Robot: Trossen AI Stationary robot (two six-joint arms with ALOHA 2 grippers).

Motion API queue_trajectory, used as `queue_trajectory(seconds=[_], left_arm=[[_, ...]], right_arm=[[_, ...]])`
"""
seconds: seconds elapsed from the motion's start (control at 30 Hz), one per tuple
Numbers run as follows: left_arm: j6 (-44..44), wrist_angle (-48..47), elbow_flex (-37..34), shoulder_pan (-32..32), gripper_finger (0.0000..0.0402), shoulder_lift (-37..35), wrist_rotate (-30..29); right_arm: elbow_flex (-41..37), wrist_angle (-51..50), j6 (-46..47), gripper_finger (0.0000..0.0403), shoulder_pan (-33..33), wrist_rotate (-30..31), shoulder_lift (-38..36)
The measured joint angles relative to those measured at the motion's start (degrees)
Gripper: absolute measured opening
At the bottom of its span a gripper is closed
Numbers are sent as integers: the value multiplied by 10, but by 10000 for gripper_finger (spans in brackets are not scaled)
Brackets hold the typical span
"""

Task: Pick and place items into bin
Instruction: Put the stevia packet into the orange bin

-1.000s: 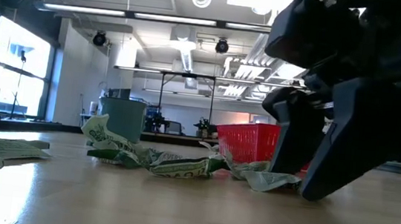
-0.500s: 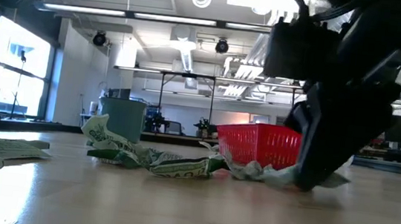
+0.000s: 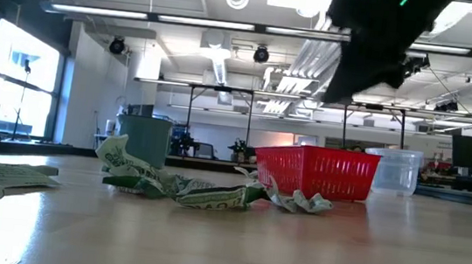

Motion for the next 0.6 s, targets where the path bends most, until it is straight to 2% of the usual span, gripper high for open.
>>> queue_trajectory(seconds=[0.1,0.23,0.33,0.43,0.6], left_arm=[[-1,2,0,8,266,5,-1],[-1,22,0,42,266,32,48],[16,92,0,68,266,67,89],[27,177,1,85,266,106,103],[19,199,14,112,266,171,132]], right_arm=[[-8,21,-35,49,-60,-139,25],[-9,18,-54,129,-80,-211,56],[-8,22,-57,196,-72,-214,56],[-8,4,-60,259,-50,-189,49],[-8,-55,-60,323,-27,-148,38]])
